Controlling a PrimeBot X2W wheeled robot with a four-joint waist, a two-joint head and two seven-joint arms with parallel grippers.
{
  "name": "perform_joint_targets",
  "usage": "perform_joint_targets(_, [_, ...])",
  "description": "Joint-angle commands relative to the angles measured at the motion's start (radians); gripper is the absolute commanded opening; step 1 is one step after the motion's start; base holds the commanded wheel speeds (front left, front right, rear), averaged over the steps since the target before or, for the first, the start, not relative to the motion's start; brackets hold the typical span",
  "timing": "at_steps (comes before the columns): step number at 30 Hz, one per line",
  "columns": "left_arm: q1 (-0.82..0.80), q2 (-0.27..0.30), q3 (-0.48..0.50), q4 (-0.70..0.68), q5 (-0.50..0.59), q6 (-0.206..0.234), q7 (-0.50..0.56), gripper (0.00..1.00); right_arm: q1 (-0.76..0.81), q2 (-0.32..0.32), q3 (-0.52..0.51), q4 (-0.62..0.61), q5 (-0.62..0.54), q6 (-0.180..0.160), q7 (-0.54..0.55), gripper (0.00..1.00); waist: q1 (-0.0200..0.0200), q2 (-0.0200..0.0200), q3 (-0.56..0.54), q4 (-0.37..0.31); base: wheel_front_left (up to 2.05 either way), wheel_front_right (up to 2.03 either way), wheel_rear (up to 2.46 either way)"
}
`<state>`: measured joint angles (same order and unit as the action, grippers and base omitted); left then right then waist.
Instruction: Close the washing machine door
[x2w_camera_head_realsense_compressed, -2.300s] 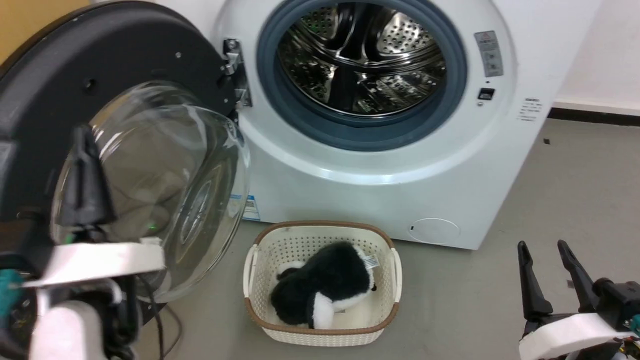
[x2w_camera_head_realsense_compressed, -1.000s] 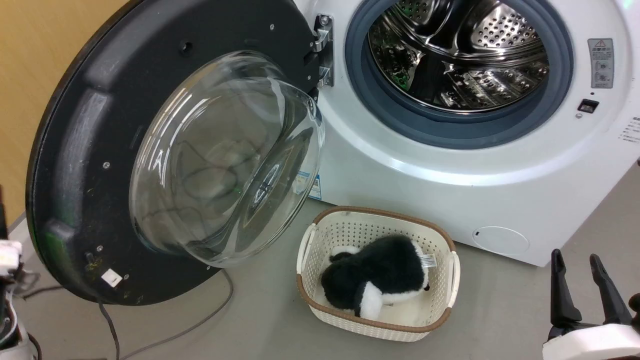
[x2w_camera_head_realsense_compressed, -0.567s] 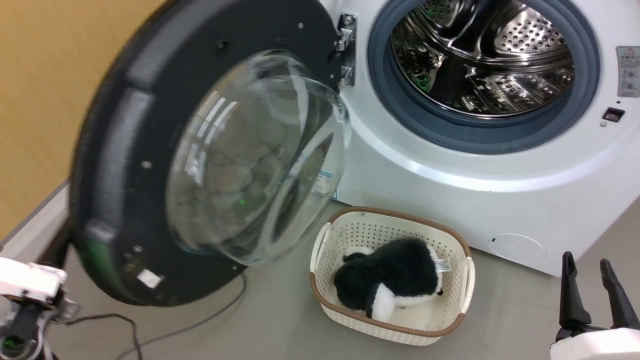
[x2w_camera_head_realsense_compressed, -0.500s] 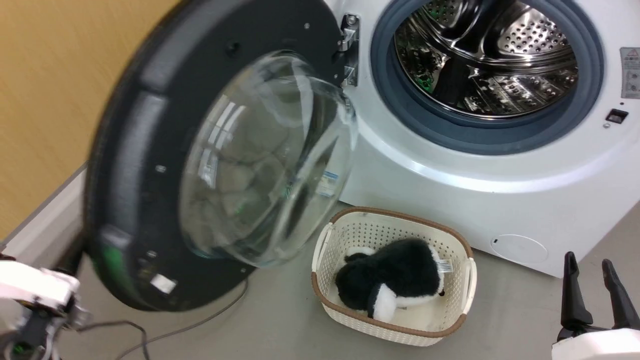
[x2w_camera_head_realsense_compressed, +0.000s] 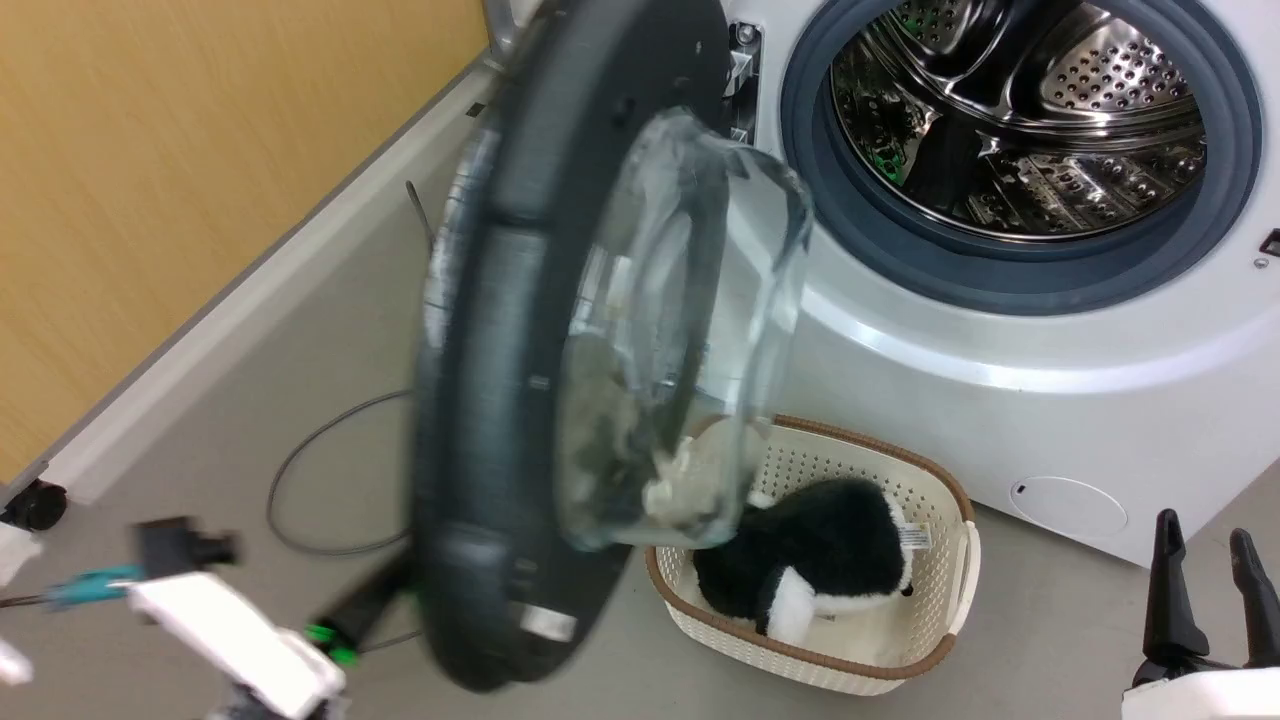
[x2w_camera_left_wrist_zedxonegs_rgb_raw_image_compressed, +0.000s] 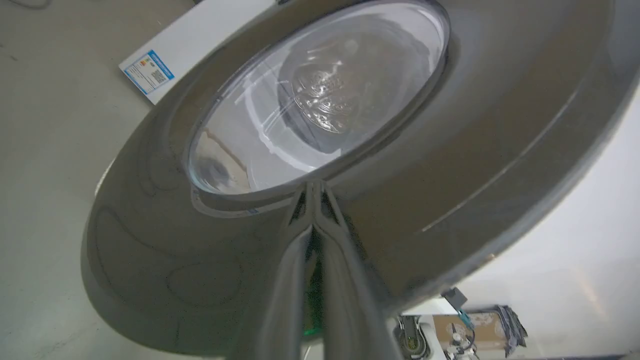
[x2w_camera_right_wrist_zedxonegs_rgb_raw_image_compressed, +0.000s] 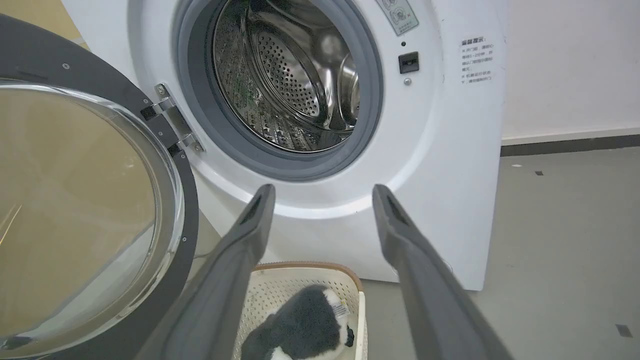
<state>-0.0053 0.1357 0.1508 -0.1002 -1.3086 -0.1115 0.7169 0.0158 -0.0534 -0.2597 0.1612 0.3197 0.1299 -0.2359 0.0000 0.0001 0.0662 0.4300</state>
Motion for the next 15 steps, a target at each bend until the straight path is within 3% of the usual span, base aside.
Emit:
perform_joint_targets(1, [0.015, -0.009, -0.019, -0.011, -0.025, -0.011, 0.016, 0.00, 0.000, 0.003, -0.006, 0.005, 0.010, 0.001, -0.010, 1.00, 0.0000, -0.0001, 0.000, -0.002, 0.00, 0.00, 0.00])
perform_joint_targets(9, [0.037, -0.044, -0.268, -0.076, -0.096, -0.019, 0.056, 0.00, -0.007, 0.003, -0.014, 0.011, 0.018, 0.001, -0.026, 1.00, 0.0000, -0.0001, 0.003, -0.057, 0.00, 0.00, 0.00])
perform_joint_targets(15, [-0.028, -0.066, -0.422, -0.040, -0.069, -0.019, -0.063, 0.00, -0.018, 0.003, -0.010, 0.010, 0.007, 0.001, -0.026, 1.00, 0.0000, -0.0001, 0.013, -0.155, 0.00, 0.00, 0.00])
